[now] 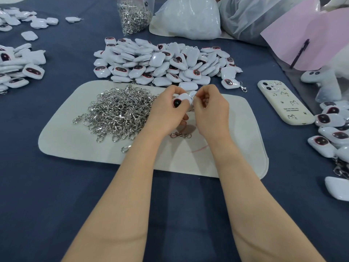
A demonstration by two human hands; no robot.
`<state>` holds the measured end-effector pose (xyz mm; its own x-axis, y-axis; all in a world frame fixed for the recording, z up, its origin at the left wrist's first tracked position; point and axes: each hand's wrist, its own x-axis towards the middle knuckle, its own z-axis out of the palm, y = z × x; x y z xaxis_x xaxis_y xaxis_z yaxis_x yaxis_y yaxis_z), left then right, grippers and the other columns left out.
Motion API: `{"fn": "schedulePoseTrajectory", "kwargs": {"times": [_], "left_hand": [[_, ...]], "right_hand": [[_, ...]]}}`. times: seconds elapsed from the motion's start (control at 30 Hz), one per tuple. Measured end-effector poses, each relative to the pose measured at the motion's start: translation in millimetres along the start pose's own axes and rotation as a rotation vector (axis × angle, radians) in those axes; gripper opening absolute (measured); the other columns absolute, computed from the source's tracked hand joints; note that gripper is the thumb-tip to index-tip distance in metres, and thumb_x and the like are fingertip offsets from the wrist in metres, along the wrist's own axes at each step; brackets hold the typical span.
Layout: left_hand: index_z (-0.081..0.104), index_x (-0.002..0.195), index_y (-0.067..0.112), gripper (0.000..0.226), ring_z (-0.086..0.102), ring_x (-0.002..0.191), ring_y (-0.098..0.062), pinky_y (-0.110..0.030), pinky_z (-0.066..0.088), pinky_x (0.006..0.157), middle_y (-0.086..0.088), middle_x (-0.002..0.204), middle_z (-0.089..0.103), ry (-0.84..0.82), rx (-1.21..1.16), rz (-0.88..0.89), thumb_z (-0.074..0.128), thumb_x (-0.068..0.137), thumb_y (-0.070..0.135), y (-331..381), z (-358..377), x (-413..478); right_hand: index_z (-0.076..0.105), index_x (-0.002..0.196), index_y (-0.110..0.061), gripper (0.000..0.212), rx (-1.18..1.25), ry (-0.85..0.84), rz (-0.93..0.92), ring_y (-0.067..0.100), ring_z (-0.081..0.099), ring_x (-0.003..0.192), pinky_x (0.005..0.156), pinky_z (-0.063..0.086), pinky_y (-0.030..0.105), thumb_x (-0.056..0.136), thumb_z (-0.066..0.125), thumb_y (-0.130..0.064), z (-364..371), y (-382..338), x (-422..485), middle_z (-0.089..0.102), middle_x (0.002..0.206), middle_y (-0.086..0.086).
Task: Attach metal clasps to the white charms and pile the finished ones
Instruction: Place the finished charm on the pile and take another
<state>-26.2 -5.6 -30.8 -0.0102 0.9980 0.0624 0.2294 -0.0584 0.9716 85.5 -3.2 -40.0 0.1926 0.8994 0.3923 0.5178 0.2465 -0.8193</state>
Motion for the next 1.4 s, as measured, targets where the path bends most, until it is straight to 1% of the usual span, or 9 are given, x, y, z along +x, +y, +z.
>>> {"fn": "schedulePoseTrajectory", "kwargs": {"times": [0.23, 0.57, 0.7, 0.83, 0.93, 1.13, 1.23, 1.3, 1.4], "left_hand": [[0.056, 0.104, 0.016, 0.016, 0.061, 0.048, -0.011, -0.032, 0.056, 0.060, 0.002, 0.074, 0.061, 0.019, 0.032, 0.009, 0.055, 0.089, 0.012, -2.1, -0.6, 1.3], [0.057, 0.100, 0.014, 0.012, 0.057, 0.045, -0.007, -0.020, 0.047, 0.047, -0.003, 0.072, 0.062, 0.020, -0.008, -0.042, 0.053, 0.089, 0.011, 2.8, -4.3, -1.3], [0.057, 0.096, 0.008, 0.010, 0.050, 0.043, -0.007, -0.017, 0.044, 0.041, -0.012, 0.081, 0.057, 0.016, -0.397, -0.212, 0.049, 0.091, 0.005, 12.8, -3.6, -1.4], [0.055, 0.105, 0.005, 0.013, 0.048, 0.041, -0.002, -0.010, 0.040, 0.036, -0.005, 0.073, 0.054, -0.111, -0.751, -0.457, 0.051, 0.093, 0.009, 17.8, -9.0, -1.0], [0.055, 0.103, 0.002, 0.013, 0.048, 0.041, -0.002, -0.008, 0.041, 0.037, -0.004, 0.074, 0.051, -0.133, -0.868, -0.505, 0.052, 0.093, 0.010, 17.5, -11.2, -0.3], [0.057, 0.091, 0.003, 0.007, 0.050, 0.044, -0.004, -0.010, 0.046, 0.041, -0.007, 0.076, 0.055, -0.013, -0.956, -0.560, 0.059, 0.090, 0.009, 13.8, -9.5, 3.5], [0.057, 0.083, 0.009, 0.008, 0.049, 0.042, -0.005, -0.013, 0.047, 0.044, -0.005, 0.074, 0.054, 0.107, -0.800, -0.419, 0.061, 0.089, 0.006, 12.7, -7.4, 4.2], [0.060, 0.090, 0.016, 0.011, 0.052, 0.047, -0.008, -0.018, 0.051, 0.052, -0.003, 0.081, 0.058, 0.175, -0.457, -0.183, 0.062, 0.088, 0.006, 12.2, -6.1, 3.8], [0.064, 0.101, 0.023, 0.019, 0.062, 0.079, -0.020, -0.032, 0.054, 0.077, 0.002, 0.090, 0.064, 0.197, 0.097, 0.144, 0.063, 0.085, 0.013, 10.6, -4.3, 1.2]], "right_hand": [[0.050, 0.085, -0.015, 0.015, -0.019, -0.060, -0.022, 0.016, 0.050, 0.073, 0.065, 0.037, 0.018, 0.087, 0.050, 0.000, 1.3, 0.7, -1.3, 0.057, 0.081, 0.001], [0.055, 0.093, -0.004, 0.016, -0.146, -0.142, -0.121, 0.019, 0.045, 0.076, 0.067, 0.036, 0.026, 0.083, 0.046, 0.007, -0.6, -3.9, -3.0, 0.052, 0.088, 0.005], [0.050, 0.094, -0.016, 0.015, 0.081, -0.092, -0.021, 0.012, 0.054, 0.083, 0.071, 0.041, 0.012, 0.090, 0.052, -0.002, -3.4, -9.2, -2.0, 0.057, 0.089, -0.006], [0.054, 0.086, -0.024, 0.019, 0.236, -0.051, 0.029, 0.004, 0.058, 0.081, 0.075, 0.046, 0.017, 0.091, 0.054, -0.005, -4.9, -12.6, -0.6, 0.060, 0.084, -0.014], [0.052, 0.083, -0.027, 0.025, 0.307, -0.028, 0.026, 0.006, 0.058, 0.079, 0.074, 0.048, 0.019, 0.091, 0.054, -0.003, -3.0, -14.7, -1.6, 0.062, 0.083, -0.010], [0.059, 0.089, -0.017, 0.012, 0.177, 0.040, -0.018, -0.003, 0.053, 0.063, 0.063, 0.042, 0.008, 0.090, 0.056, -0.006, -2.4, -13.3, -1.5, 0.060, 0.074, -0.011], [0.063, 0.089, -0.009, 0.008, 0.016, -0.014, -0.039, 0.009, 0.056, 0.070, 0.067, 0.044, 0.017, 0.090, 0.056, -0.006, -2.2, -12.6, -1.5, 0.063, 0.078, 0.002], [0.063, 0.088, -0.005, 0.009, -0.082, -0.072, -0.036, 0.020, 0.058, 0.075, 0.071, 0.045, 0.027, 0.090, 0.054, -0.005, -2.5, -11.3, -0.2, 0.064, 0.077, 0.004], [0.062, 0.089, -0.004, 0.013, -0.191, -0.165, -0.037, 0.027, 0.059, 0.078, 0.074, 0.044, 0.036, 0.089, 0.050, -0.003, -3.0, -7.3, 1.5, 0.066, 0.080, 0.009]]}}
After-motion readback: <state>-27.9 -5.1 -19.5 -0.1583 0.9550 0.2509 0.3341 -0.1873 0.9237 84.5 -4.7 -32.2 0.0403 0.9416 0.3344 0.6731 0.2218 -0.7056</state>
